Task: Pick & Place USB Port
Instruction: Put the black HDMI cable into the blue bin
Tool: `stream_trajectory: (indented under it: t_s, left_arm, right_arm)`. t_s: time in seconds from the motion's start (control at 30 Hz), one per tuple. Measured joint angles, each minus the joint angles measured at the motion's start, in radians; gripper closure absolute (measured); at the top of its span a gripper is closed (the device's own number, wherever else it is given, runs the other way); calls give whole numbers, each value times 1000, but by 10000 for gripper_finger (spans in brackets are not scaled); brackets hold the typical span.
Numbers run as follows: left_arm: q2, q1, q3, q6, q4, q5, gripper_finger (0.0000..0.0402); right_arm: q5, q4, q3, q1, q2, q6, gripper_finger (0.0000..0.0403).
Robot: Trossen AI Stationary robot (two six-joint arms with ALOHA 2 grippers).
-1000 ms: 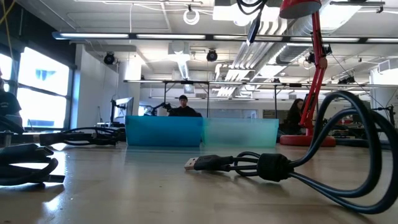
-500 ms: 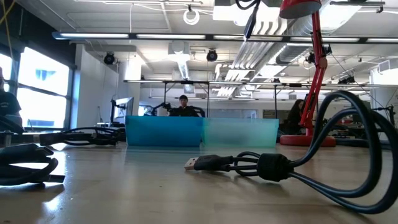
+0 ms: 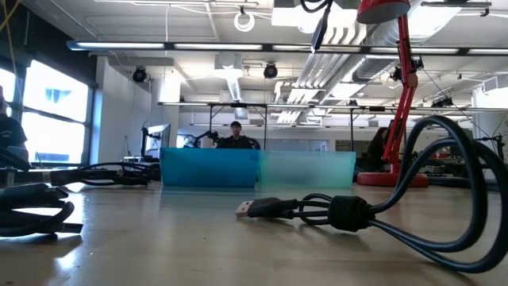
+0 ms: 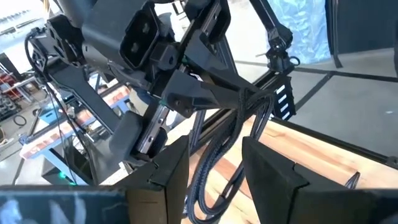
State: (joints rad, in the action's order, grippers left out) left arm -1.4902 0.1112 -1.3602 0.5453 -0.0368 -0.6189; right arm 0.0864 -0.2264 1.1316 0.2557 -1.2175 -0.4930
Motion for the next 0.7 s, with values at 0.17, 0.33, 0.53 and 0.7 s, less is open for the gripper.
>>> stream_trajectory:
  t_s: [0.17, 0.33, 0.53, 0.7]
  left_arm:
    - [0, 0, 0, 0, -6, 0, 257]
    - [0, 0, 1, -25, -8, 0, 257]
    - [-19, -7, 3, -51, 4, -17, 257]
    - [-51, -21, 1, -56, 33, -52, 257]
  right_arm:
    - [0, 0, 0, -1, 0, 3, 403]
    - [0, 0, 0, -1, 0, 4, 403]
    - [0, -1, 0, -1, -15, 3, 403]
    - [21, 3, 0, -2, -44, 0, 403]
